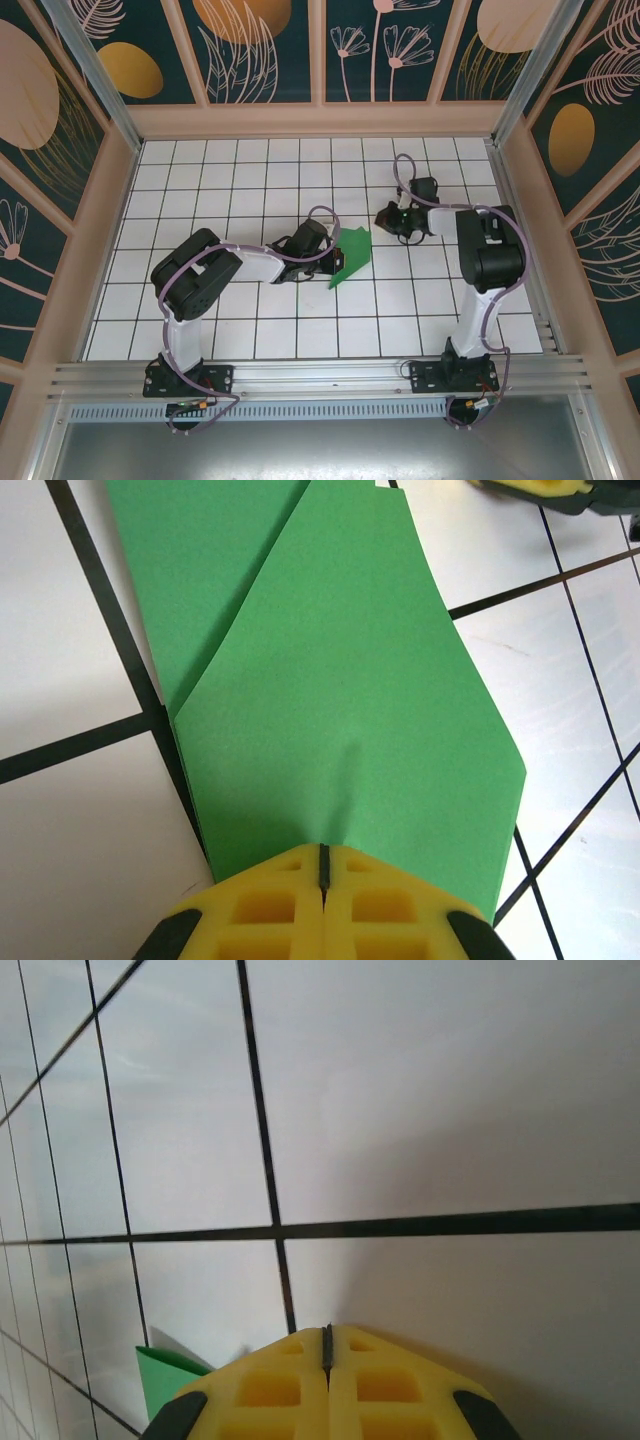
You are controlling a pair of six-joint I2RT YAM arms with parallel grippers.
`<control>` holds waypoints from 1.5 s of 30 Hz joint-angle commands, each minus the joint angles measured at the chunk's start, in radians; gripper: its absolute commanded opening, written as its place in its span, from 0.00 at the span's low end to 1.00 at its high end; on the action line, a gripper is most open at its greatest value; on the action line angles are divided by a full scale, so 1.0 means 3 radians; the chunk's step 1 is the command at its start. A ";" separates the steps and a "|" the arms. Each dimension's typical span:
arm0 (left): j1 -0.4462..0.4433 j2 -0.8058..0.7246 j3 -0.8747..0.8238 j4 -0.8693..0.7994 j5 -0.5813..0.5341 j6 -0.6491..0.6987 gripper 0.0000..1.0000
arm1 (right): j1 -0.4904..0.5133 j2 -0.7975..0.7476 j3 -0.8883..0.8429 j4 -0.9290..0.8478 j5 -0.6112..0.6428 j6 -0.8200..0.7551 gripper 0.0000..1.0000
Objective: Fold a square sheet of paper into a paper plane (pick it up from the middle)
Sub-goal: Fourth fold the wing at the center of the table.
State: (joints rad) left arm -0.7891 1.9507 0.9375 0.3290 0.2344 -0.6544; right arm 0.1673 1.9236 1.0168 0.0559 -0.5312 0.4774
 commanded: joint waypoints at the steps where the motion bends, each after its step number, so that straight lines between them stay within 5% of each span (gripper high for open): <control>1: 0.0040 0.0157 -0.0173 -0.0583 -0.0045 0.0040 0.00 | 0.0072 -0.0387 -0.0102 0.0044 0.0031 0.0024 0.00; 8: 0.0038 0.0136 -0.0177 -0.0491 -0.0035 -0.0029 0.00 | 0.0483 -0.0697 -0.0510 0.0104 -0.0120 0.0163 0.00; 16: 0.0038 0.0080 -0.0186 -0.0445 -0.0043 -0.0092 0.00 | 0.0721 -0.0412 -0.0507 0.0228 -0.0243 0.0264 0.00; 30: 0.0038 -0.0272 -0.0034 -0.0258 0.0112 -0.0369 0.00 | 0.0670 -0.0052 -0.0552 -0.0072 0.0128 0.0132 0.00; 45: -0.0079 -0.0489 -0.0270 0.0115 0.0296 -0.0969 0.12 | 0.0665 0.0020 -0.0536 -0.0170 0.0180 0.0110 0.00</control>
State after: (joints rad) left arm -0.8028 1.7851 0.8639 0.3187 0.2913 -0.9024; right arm 0.3740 1.8576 0.8696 0.0971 -0.5892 0.5407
